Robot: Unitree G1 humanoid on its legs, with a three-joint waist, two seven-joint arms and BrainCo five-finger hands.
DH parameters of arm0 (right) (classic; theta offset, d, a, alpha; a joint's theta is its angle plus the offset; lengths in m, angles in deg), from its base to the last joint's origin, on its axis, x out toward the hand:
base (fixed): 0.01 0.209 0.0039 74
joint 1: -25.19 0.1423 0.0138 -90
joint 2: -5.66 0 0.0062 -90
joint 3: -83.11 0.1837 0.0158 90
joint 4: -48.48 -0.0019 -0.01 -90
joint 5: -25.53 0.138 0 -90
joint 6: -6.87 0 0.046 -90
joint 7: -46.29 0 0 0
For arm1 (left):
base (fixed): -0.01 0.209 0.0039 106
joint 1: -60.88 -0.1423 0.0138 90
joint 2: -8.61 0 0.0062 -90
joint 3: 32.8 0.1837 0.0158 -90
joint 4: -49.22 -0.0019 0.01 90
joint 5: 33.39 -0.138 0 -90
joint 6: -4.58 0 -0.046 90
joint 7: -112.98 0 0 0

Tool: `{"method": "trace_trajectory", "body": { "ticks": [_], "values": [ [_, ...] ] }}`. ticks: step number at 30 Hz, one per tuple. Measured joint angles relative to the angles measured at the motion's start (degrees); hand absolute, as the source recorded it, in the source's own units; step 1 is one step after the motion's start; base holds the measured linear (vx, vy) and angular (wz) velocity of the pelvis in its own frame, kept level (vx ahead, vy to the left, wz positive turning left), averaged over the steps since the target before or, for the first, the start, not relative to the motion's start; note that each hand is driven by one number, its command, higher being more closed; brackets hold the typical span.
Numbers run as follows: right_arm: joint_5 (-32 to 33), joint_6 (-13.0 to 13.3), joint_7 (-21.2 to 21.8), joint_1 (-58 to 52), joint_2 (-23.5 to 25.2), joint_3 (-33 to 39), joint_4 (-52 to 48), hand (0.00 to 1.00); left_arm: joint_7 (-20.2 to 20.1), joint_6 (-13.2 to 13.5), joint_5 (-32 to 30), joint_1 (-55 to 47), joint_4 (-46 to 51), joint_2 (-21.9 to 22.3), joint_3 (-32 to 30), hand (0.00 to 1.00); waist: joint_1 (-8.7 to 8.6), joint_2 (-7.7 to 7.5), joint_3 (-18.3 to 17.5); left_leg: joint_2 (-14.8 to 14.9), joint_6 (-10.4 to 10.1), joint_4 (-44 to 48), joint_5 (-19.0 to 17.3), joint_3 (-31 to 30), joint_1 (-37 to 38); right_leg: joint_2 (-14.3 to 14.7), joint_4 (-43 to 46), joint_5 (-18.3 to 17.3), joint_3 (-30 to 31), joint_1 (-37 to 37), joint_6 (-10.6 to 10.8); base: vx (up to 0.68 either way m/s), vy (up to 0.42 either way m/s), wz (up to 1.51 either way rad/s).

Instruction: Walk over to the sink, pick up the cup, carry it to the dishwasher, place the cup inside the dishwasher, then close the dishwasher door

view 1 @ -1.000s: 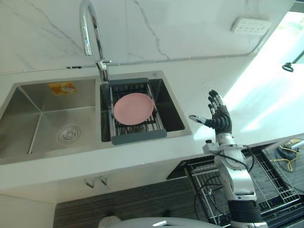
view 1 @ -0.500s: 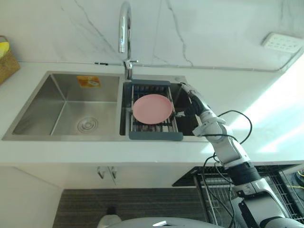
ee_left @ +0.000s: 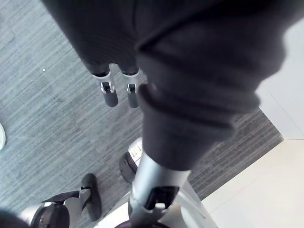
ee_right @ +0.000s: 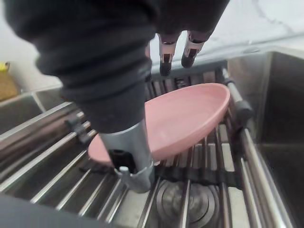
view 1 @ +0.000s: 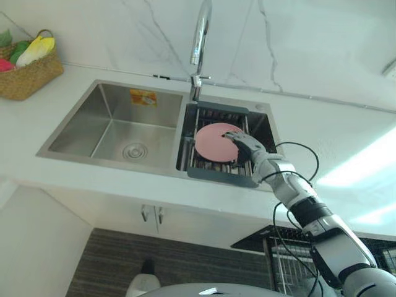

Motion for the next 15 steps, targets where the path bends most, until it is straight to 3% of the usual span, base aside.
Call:
{"method": "trace_trajectory", "body": {
  "ticks": [5, 10, 15],
  "values": [
    [-1.39, 1.11, 1.17, 1.94, -0.61, -1.08, 2.3, 0.0, -0.42, 0.0, -0.09, 0.01, 0.65, -0.25, 0.21, 0.0, 0.94, -0.46, 0.24, -0.39, 0.13, -0.03, 0.12, -0.3, -0.02, -0.31, 0.0, -0.03, -0.37, 0.31, 0.19, 0.0, 0.003, 0.05],
    [-6.67, 2.21, 0.8, 3.28, -0.12, -3.36, 6.6, 0.0, -0.96, -0.49, 1.41, 0.04, 0.55, -0.34, 0.44, 0.0, 1.4, -0.7, 0.43, -0.63, 0.23, -0.03, 0.33, -1.12, -0.18, -0.48, 0.0, -0.1, -1.45, 0.75, 0.29, -0.01, 0.009, 0.08],
    [-11.16, 0.8, -0.35, 3.35, 0.61, -3.69, 9.29, 0.0, -1.03, -1.06, 2.5, 0.36, 0.48, -0.42, 0.45, 0.0, 2.51, -0.74, 0.68, -0.69, 0.2, -0.04, 0.39, -1.82, -0.31, -0.59, 0.01, -0.29, -2.52, 1.33, 0.53, 0.0, 0.003, 0.12]
  ]
}}
